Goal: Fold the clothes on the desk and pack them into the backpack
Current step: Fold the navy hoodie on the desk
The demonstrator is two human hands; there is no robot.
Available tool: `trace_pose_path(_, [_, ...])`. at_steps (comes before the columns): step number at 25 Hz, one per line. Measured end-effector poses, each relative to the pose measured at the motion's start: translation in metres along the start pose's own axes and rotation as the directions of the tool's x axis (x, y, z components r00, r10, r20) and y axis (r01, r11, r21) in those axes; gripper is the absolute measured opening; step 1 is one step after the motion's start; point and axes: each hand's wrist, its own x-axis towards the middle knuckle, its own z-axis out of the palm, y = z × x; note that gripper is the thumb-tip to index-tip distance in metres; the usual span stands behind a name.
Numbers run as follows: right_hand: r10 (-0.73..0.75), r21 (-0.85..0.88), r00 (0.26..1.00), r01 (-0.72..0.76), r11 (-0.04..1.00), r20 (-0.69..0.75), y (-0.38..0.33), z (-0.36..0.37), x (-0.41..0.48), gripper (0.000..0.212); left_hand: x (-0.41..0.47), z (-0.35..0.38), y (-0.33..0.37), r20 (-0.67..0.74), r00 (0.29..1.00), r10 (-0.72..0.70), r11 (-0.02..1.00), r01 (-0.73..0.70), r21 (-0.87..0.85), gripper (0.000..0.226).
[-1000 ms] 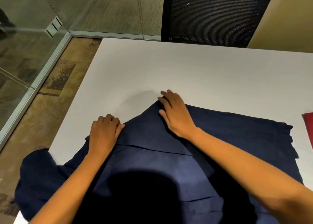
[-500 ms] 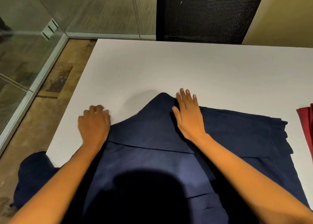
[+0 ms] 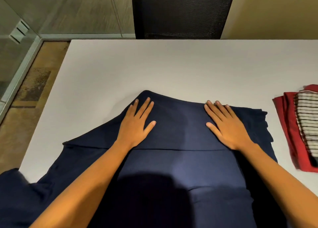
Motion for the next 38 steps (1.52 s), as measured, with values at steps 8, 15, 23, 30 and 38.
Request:
trace_pose_path(8, [-0.127,0.113,0.991,0.130,0.985,-0.032,-0.072,0.001,-0.001,0.066,0.005,0.000,0.002,-0.031,0.999,-0.025,0.999,0.024,-0.034,0.065])
trace_pose_path(15, [0.295,0.038,0.953,-0.293,0.955,-0.064,0.028,0.004,-0.024,0.068,0.006,-0.001,0.000,-0.056,0.996,-0.072,0.996,0.068,-0.060,0.068])
trace_pose_path(23, [0.420,0.161,0.903,-0.403,0.901,-0.091,0.044,0.006,-0.019,0.066,0.008,-0.003,0.001,-0.055,0.991,-0.121,0.989,0.115,-0.093,0.071])
trace_pose_path(30, [0.342,0.228,0.906,-0.289,0.930,-0.248,0.043,-0.001,-0.003,0.039,0.024,-0.014,0.001,-0.040,0.986,-0.159,0.987,0.157,-0.046,0.064])
trace_pose_path(38, [0.301,0.061,0.946,-0.296,0.953,-0.121,0.054,-0.029,0.005,0.053,0.083,-0.055,-0.002,0.063,0.898,-0.436,0.859,0.436,-0.269,0.034])
